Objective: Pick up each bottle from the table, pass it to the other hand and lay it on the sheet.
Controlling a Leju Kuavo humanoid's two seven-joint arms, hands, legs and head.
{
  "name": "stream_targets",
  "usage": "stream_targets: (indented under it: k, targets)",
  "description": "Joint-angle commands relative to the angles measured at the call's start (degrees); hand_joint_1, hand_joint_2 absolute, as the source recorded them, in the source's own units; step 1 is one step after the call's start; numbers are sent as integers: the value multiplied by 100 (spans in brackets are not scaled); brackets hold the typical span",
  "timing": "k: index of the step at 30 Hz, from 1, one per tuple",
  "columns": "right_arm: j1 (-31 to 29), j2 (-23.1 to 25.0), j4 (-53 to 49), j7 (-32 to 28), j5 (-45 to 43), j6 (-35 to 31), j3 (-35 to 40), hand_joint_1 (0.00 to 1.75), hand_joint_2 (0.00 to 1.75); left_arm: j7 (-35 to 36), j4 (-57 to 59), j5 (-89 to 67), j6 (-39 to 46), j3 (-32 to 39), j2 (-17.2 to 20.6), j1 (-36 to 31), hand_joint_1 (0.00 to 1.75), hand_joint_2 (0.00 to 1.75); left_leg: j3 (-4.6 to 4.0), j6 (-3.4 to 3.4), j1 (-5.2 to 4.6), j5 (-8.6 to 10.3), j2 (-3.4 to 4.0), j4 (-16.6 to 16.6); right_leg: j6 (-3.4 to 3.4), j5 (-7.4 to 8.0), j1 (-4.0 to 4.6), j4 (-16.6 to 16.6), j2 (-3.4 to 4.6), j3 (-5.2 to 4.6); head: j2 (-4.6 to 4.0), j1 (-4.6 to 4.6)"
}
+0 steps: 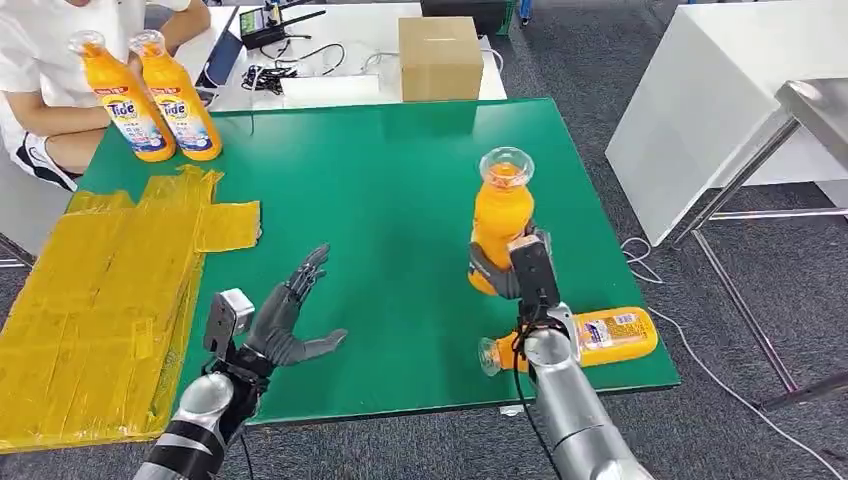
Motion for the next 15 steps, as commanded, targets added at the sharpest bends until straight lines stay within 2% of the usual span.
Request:
stream_targets:
  k: [1, 15]
  targets:
    - [-554, 337, 1209, -57, -48, 210, 920, 175, 175, 103, -282, 325, -226, -504, 158, -206, 0, 175, 22, -6, 1, -13, 23, 2, 1, -6, 2, -1, 18, 17, 0, 0]
    - [-707, 507, 1630, -70, 272, 120, 1559, 175, 175, 188, -461, 607, -428, -699, 156, -279, 0, 175, 24, -7, -1, -13, 12, 1, 0, -10, -1, 0, 8, 20, 0, 2]
